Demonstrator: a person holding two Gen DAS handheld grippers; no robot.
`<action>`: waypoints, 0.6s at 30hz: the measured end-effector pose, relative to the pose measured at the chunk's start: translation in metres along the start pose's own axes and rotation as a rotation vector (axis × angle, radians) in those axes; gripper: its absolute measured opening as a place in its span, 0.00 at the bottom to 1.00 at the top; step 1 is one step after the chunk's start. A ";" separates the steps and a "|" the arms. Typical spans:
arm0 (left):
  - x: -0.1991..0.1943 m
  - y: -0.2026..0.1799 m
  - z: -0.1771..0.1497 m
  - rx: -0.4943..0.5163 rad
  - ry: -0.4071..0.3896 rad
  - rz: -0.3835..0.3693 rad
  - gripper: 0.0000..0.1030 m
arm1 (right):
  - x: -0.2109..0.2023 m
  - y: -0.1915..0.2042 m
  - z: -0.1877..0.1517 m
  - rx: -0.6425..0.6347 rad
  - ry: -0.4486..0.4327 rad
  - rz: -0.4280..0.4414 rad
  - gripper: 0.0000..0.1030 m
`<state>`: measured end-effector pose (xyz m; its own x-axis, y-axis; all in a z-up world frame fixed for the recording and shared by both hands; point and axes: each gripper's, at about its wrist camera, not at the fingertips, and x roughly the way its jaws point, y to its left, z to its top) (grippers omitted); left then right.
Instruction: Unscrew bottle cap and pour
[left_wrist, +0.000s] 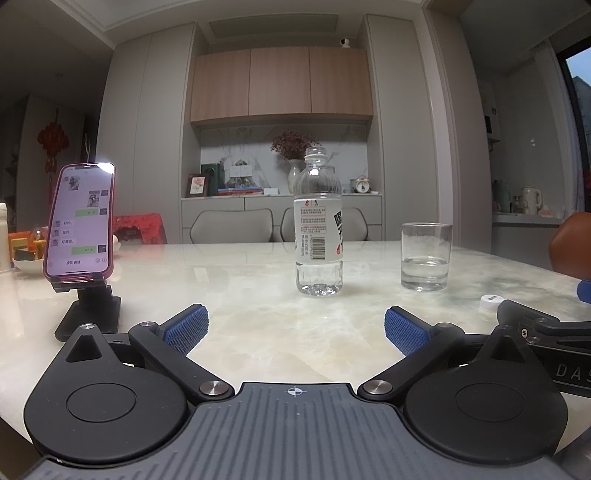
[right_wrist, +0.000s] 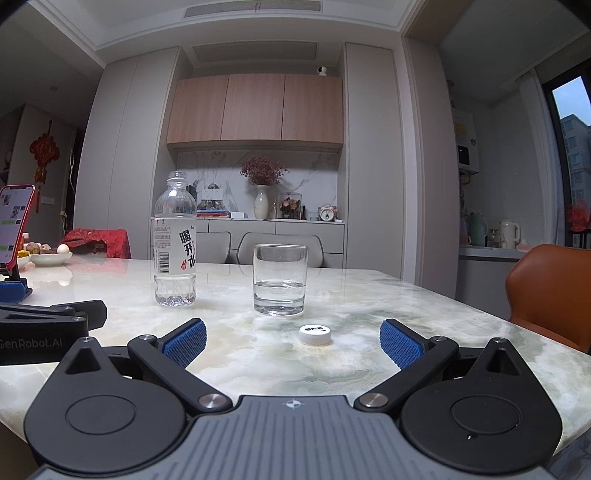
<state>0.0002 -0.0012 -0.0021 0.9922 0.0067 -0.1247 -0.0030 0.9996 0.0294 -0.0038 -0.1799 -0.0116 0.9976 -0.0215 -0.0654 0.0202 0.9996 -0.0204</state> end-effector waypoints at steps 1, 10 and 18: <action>0.000 0.000 0.000 0.000 0.001 -0.001 1.00 | 0.000 0.000 0.000 -0.001 0.001 0.000 1.00; 0.003 0.003 0.004 -0.017 0.038 -0.004 1.00 | 0.003 -0.001 0.002 -0.013 0.031 0.012 1.00; 0.010 0.005 0.011 -0.012 0.099 -0.018 1.00 | 0.008 -0.001 0.009 -0.037 0.106 0.039 1.00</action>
<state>0.0113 0.0033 0.0072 0.9749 -0.0089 -0.2226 0.0125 0.9998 0.0146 0.0047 -0.1806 -0.0027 0.9850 0.0131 -0.1721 -0.0226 0.9983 -0.0529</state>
